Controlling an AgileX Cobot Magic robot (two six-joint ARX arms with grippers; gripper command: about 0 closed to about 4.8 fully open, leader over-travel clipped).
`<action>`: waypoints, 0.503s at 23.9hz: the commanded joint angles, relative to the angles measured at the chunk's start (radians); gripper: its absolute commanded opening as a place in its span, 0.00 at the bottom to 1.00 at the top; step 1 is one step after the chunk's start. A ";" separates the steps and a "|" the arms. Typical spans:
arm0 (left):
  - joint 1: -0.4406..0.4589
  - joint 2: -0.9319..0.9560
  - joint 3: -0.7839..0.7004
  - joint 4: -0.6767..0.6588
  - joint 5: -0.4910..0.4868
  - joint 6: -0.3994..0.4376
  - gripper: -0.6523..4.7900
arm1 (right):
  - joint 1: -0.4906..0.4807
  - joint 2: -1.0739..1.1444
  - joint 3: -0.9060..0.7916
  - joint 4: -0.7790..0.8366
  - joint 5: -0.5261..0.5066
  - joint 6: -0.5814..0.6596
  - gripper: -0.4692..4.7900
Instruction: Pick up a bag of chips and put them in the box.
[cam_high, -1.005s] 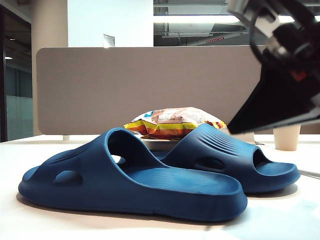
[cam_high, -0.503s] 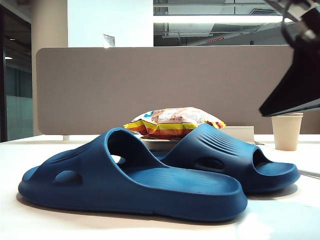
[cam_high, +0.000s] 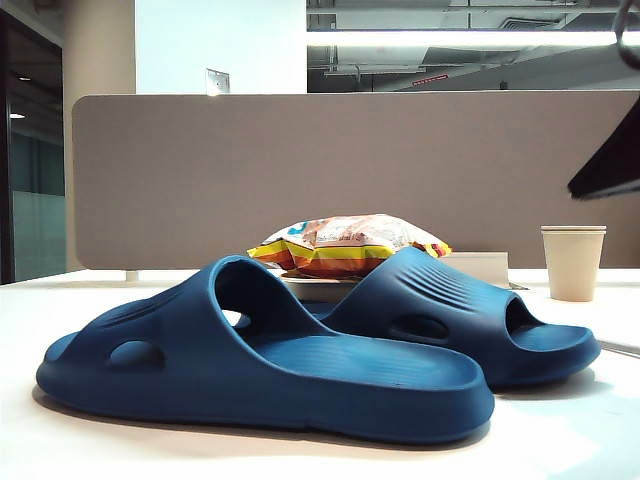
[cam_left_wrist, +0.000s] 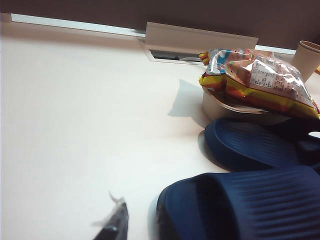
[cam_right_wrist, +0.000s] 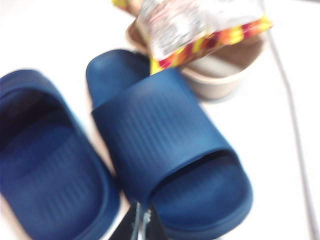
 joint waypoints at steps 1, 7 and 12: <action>0.001 0.000 0.000 -0.009 0.001 -0.003 0.26 | -0.043 -0.027 0.002 0.010 -0.004 -0.009 0.13; 0.001 0.000 0.000 -0.009 0.001 -0.003 0.26 | -0.127 -0.084 -0.027 0.012 -0.063 -0.013 0.13; 0.001 0.000 0.000 -0.009 0.001 -0.003 0.26 | -0.185 -0.146 -0.092 0.059 -0.141 -0.012 0.13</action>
